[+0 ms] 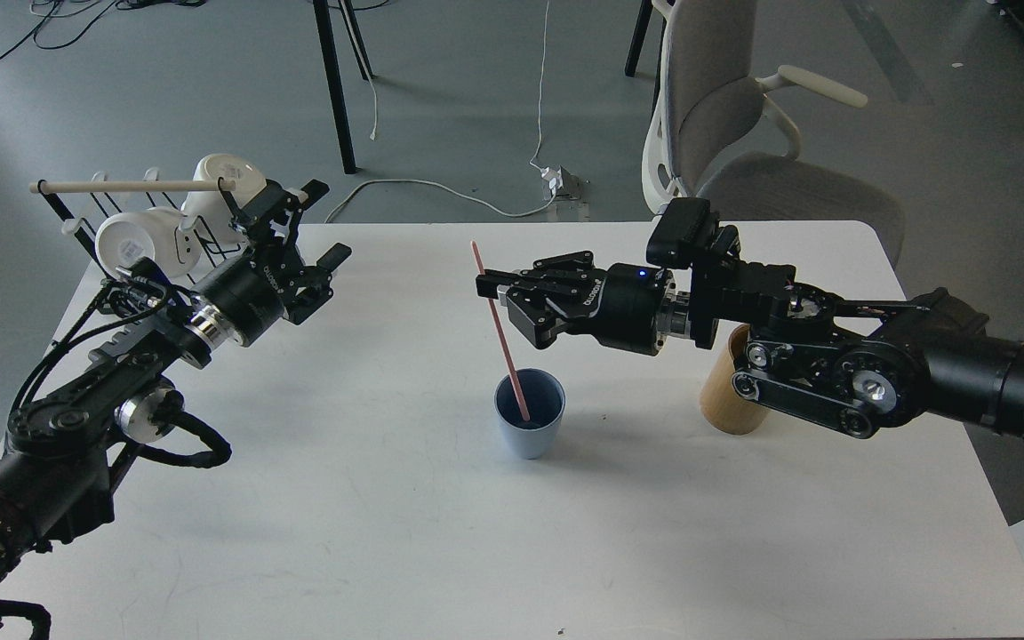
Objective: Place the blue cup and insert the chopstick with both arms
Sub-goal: 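Move the straw over the blue cup and lower it inside, then release the straw and hold the right gripper above the blue cup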
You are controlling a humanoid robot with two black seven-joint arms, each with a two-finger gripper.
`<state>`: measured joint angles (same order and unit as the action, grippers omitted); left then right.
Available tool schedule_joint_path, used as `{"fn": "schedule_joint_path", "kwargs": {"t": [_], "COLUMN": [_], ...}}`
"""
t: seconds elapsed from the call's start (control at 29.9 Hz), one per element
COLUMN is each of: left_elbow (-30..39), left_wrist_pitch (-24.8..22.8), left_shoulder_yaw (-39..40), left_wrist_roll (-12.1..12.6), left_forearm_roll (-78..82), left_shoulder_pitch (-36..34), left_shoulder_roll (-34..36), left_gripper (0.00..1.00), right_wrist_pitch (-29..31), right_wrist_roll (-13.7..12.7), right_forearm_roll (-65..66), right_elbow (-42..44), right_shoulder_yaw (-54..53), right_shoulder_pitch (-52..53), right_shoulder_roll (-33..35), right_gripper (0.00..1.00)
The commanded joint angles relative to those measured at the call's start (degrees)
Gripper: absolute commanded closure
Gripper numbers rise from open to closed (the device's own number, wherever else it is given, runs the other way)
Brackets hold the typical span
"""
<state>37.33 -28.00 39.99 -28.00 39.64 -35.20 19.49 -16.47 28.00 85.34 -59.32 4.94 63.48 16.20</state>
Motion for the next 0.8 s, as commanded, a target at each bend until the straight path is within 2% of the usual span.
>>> {"fn": "schedule_joint_path", "kwargs": {"t": [0.0, 0.13, 0.17, 0.23, 0.3, 0.37, 0.4, 0.57, 0.67, 0.77], "left_elbow": [-0.5, -0.7, -0.7, -0.7, -0.7, -0.7, -0.6, -0.2, 0.0, 0.0], "left_wrist_pitch": [0.0, 0.0, 0.0, 0.0, 0.0, 0.0, 0.0, 0.0, 0.0, 0.0], "left_shoulder_yaw": [0.0, 0.0, 0.0, 0.0, -0.1, -0.1, -0.1, 0.5, 1.0, 0.6], "left_wrist_roll": [0.0, 0.0, 0.0, 0.0, 0.0, 0.0, 0.0, 0.0, 0.0, 0.0], "left_forearm_roll": [0.0, 0.0, 0.0, 0.0, 0.0, 0.0, 0.0, -0.1, -0.5, -2.6], "left_shoulder_pitch": [0.0, 0.0, 0.0, 0.0, 0.0, -0.1, -0.1, -1.0, -2.2, -4.9], "left_shoulder_roll": [-0.3, -0.2, -0.2, -0.3, -0.3, -0.3, -0.3, -0.4, -0.4, -0.2], "left_gripper": [0.04, 0.04, 0.04, 0.04, 0.04, 0.04, 0.04, 0.04, 0.04, 0.04], "right_wrist_pitch": [-0.4, -0.4, -0.3, -0.3, -0.3, -0.2, -0.3, 0.3, 0.6, 2.9], "right_wrist_roll": [0.0, 0.0, 0.0, 0.0, 0.0, 0.0, 0.0, 0.0, 0.0, 0.0], "right_forearm_roll": [0.1, 0.0, 0.0, -0.3, -0.5, -1.1, -1.2, -4.0, -15.1, -32.0], "right_elbow": [0.0, 0.0, 0.0, 0.1, 0.1, 0.1, 0.1, 0.0, 0.0, 0.0], "right_shoulder_yaw": [0.1, 0.1, 0.1, -0.2, -0.4, -0.8, -1.2, -6.2, -11.5, -16.4], "right_shoulder_pitch": [-0.7, -0.9, -0.9, -1.4, -1.5, -1.5, -1.5, -1.5, -1.4, -1.5], "right_shoulder_roll": [-0.4, -0.3, -0.3, -0.3, -0.2, 0.1, 0.2, 0.8, 3.2, 5.9], "right_gripper": [0.97, 0.85, 0.76, 0.43, 0.31, 0.12, 0.05, 0.02, 0.01, 0.01]}}
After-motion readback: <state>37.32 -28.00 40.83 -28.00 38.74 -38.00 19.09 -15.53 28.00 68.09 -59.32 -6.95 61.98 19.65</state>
